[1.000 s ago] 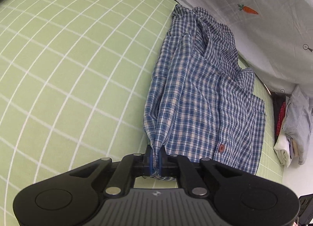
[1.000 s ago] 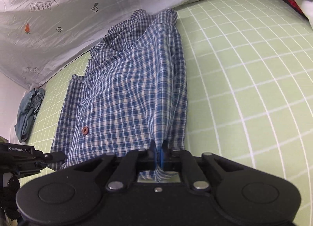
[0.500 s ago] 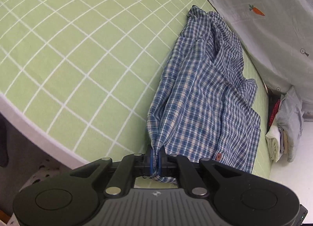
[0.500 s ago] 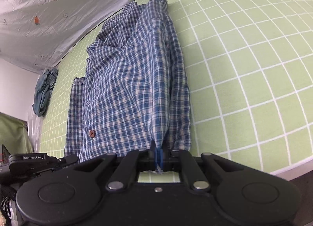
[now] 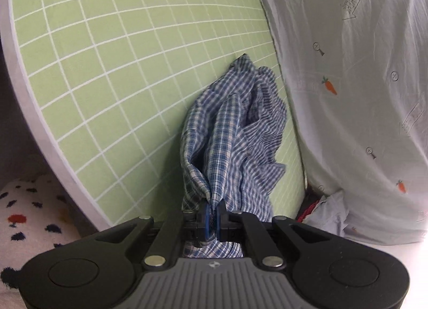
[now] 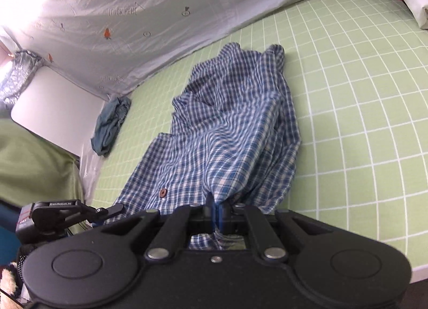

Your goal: Fold clothes

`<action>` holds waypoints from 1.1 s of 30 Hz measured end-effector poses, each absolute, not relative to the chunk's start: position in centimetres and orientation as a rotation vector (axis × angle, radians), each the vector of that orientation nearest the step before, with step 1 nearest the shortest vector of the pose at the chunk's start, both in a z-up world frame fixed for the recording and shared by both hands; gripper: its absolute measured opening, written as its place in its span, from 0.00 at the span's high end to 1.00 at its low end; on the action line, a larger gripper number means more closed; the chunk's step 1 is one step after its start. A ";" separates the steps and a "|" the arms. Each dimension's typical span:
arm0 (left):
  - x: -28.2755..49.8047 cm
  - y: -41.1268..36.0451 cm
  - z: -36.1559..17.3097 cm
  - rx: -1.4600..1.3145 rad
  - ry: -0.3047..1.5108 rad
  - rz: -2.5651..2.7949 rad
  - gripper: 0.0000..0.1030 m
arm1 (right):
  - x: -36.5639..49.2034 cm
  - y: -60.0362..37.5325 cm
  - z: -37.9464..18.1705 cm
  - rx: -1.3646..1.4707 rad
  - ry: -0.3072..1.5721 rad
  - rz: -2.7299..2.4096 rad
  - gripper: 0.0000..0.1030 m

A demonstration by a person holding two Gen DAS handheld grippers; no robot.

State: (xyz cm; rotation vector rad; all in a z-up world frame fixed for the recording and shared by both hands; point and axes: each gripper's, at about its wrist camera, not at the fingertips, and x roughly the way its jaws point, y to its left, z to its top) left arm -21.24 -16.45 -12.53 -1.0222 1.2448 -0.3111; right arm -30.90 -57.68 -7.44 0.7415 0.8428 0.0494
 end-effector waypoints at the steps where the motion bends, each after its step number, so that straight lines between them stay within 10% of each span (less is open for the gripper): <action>1: -20.7 -16.7 -12.0 -1.047 1.230 -0.314 0.96 | -30.6 -58.1 -6.9 0.754 0.826 0.053 0.97; 27: 2.3 -26.4 -8.5 -1.244 1.211 -0.262 0.95 | -6.1 -71.0 -4.9 0.900 0.731 -0.020 0.96; 29: 5.7 -28.1 -8.5 -1.153 1.186 -0.251 0.81 | -2.9 -72.2 -5.4 0.894 0.705 -0.055 0.87; 31: 8.2 -29.2 -8.3 -1.035 1.171 -0.227 0.42 | -0.8 -73.0 -5.9 0.887 0.690 -0.101 0.50; 33: 9.4 -29.5 -8.3 -0.924 1.141 -0.228 0.23 | 0.5 -73.4 -6.5 0.885 0.675 -0.148 0.48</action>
